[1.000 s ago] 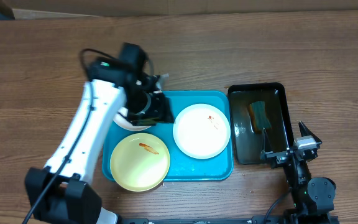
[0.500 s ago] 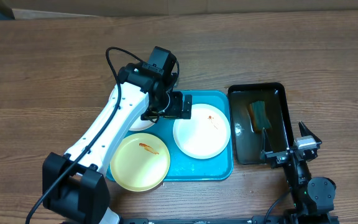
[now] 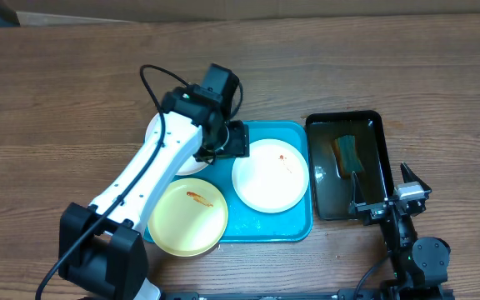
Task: Clean dirty plates on tray and stack at the side
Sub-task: 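Move the left gripper over the teal tray between the white plates, then lower the left gripper and pinch the rim of the right white plate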
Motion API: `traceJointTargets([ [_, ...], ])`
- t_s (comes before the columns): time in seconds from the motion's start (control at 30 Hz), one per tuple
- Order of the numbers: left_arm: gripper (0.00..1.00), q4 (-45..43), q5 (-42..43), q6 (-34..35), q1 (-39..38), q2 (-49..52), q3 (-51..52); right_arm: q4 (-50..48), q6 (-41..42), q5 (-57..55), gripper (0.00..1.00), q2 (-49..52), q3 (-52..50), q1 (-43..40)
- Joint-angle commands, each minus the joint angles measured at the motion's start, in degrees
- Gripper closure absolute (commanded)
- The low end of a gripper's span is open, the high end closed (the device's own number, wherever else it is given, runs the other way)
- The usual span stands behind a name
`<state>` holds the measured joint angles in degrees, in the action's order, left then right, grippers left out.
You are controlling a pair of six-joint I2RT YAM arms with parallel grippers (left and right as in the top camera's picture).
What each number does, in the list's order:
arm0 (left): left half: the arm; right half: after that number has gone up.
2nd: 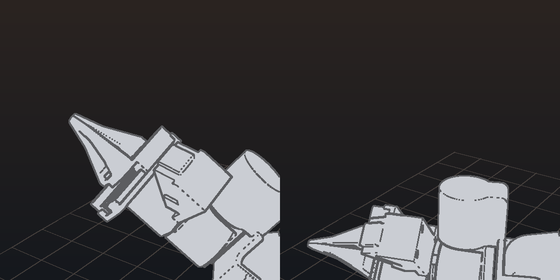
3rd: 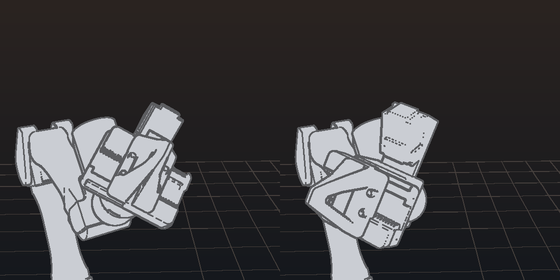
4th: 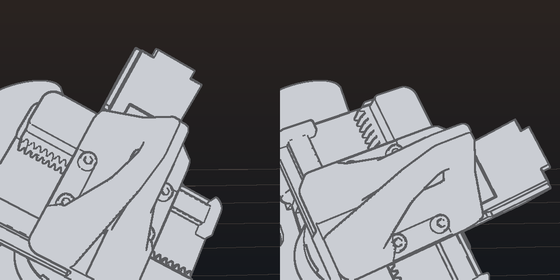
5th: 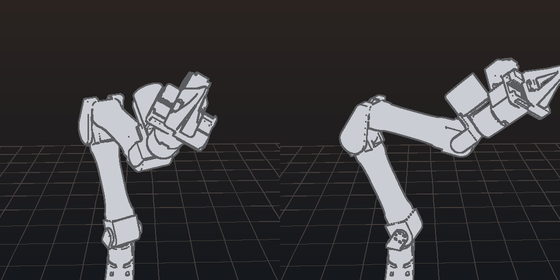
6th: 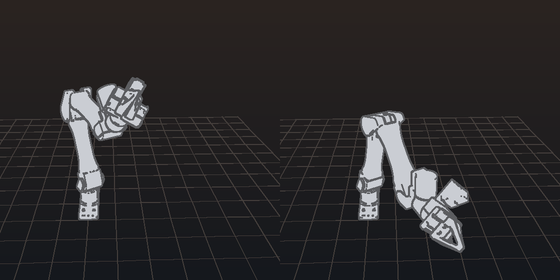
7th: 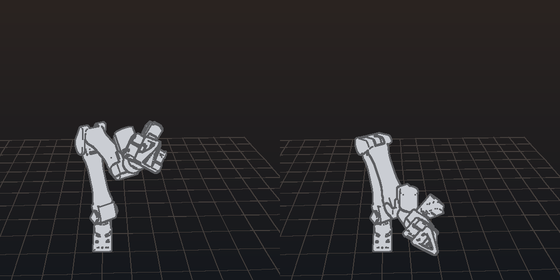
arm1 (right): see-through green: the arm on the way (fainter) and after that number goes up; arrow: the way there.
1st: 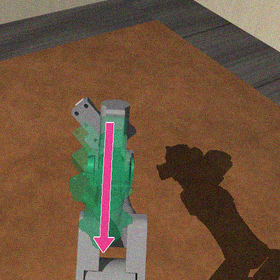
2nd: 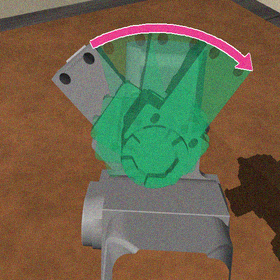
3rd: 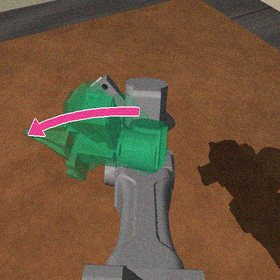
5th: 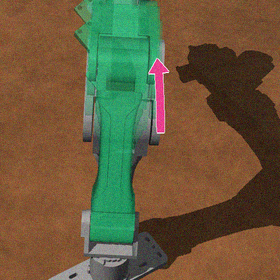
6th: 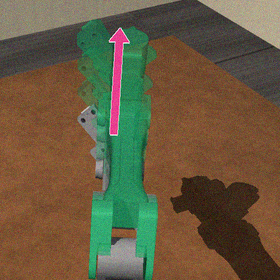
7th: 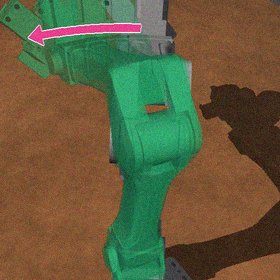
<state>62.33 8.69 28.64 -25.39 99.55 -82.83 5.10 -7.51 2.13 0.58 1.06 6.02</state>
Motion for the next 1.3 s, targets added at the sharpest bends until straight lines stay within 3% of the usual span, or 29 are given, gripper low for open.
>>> traceJointTargets([
  [0.0,0.32,0.1,-5.0,4.2,-1.8,0.5,1.9,-0.4,0.0,-0.1,0.0,-0.3,-0.6,0.0],
  [0.1,0.42,-0.4,-7.1,4.8,-2.0,0.5,3.1,-0.4,0.0,-0.1,0.0,-0.3,-0.6,0.0],
  [0.4,0.48,-7.9,-7.6,6.7,-2.0,0.5,9.1,-0.4,0.0,-0.1,0.0,-0.3,-0.6,0.0],
  [0.53,0.58,-9.7,-7.6,6.8,-2.0,0.5,10.5,-0.4,0.0,-0.1,0.0,-0.3,-0.6,0.0],
  [0.7,0.6,-11.5,-7.6,6.8,-2.1,0.5,12.8,-0.4,0.0,-0.1,0.0,-0.3,-0.6,0.0],
  [0.8,0.66,-12.5,-7.6,7.5,-2.2,0.5,14.7,-0.4,0.0,-0.1,0.0,-0.3,-0.6,0.0],
  [1.27,0.65,-21.3,-5.9,5.6,-4.1,0.5,20.7,-0.4,0.0,-0.1,0.0,-0.3,-0.6,0.0],
])
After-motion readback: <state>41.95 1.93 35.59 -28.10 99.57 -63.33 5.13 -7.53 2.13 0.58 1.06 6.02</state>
